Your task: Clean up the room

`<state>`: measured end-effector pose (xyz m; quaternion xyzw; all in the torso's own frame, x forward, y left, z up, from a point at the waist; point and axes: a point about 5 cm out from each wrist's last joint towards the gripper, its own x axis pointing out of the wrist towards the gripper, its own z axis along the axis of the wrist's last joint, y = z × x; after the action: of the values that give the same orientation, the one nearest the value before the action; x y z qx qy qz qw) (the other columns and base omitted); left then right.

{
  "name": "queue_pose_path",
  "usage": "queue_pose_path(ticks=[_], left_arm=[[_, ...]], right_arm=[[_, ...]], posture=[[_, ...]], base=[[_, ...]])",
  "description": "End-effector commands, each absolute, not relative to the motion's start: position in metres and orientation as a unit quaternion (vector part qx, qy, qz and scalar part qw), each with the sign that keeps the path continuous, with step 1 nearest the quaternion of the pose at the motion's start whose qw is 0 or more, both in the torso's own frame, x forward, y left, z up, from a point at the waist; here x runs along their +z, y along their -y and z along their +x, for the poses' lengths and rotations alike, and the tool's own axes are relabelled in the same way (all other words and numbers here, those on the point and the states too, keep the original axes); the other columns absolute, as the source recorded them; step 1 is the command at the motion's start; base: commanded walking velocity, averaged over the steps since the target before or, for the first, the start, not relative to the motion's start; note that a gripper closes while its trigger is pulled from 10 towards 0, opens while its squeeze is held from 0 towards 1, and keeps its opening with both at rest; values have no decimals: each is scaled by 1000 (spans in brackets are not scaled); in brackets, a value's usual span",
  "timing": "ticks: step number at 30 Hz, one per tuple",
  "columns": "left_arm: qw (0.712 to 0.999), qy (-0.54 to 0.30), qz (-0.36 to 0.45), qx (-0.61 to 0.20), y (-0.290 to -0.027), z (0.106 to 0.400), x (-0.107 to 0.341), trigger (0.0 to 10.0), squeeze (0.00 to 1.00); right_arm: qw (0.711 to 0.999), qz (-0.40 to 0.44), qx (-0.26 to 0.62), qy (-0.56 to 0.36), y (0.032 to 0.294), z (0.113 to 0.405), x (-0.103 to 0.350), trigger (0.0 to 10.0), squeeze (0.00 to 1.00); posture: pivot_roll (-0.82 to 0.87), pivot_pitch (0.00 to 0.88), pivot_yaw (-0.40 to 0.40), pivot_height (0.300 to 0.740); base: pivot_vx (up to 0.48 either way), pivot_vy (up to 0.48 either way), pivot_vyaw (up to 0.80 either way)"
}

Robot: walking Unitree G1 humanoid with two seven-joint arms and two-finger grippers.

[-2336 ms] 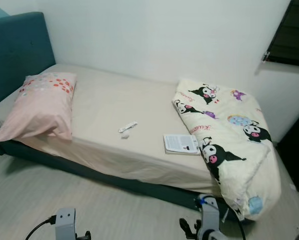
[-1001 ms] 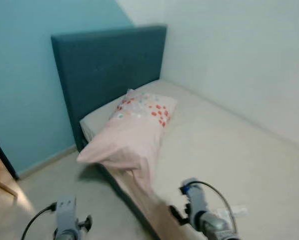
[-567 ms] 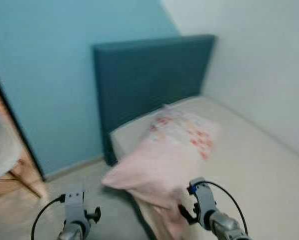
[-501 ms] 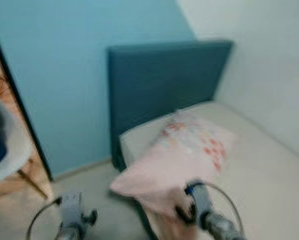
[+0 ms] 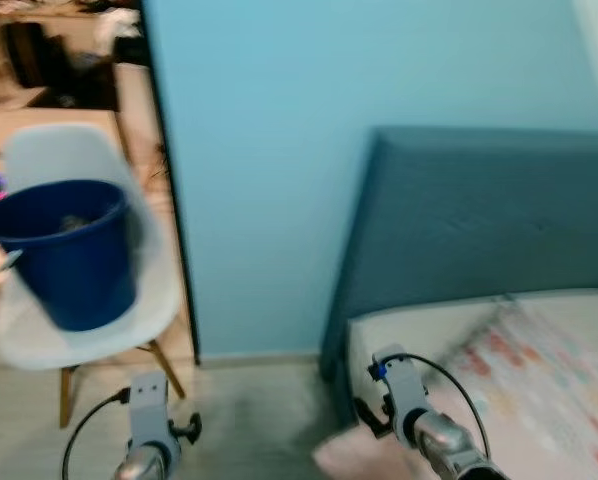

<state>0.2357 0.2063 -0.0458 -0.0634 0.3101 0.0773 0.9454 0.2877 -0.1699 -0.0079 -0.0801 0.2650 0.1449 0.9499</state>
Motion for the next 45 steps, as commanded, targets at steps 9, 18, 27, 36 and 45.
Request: queue_pose_path(ticks=[9,18,27,36,45], left_arm=[[965,-243,-96,-9,-180,271,-20,10000,0],[965,-202,-81,-146,-152,284,-5,10000,0],[958,-172,-85,-215,-136,290,5,10000,0],[972,-136,-89,-169,-140,302,18,10000,0],[960,-144,-216,-106,-146,309,20,10000,0]], right_arm=[[959,-24,-17,-283,225,287,-3,10000,0],[935,-47,-157,-314,271,264,-9,10000,0],[924,-51,-221,-309,299,253,-5,10000,0],[938,-65,-183,-289,283,267,0,10000,0],[939,-67,-179,-284,281,271,3,10000,0]], posture=[[-59,0,-80,740],[-68,0,-69,740],[-77,0,-62,740],[-72,0,-71,740],[-74,0,-73,740]], base=[[282,0,-586],[0,0,-763],[0,0,-762],[0,0,-758],[0,0,-759]])
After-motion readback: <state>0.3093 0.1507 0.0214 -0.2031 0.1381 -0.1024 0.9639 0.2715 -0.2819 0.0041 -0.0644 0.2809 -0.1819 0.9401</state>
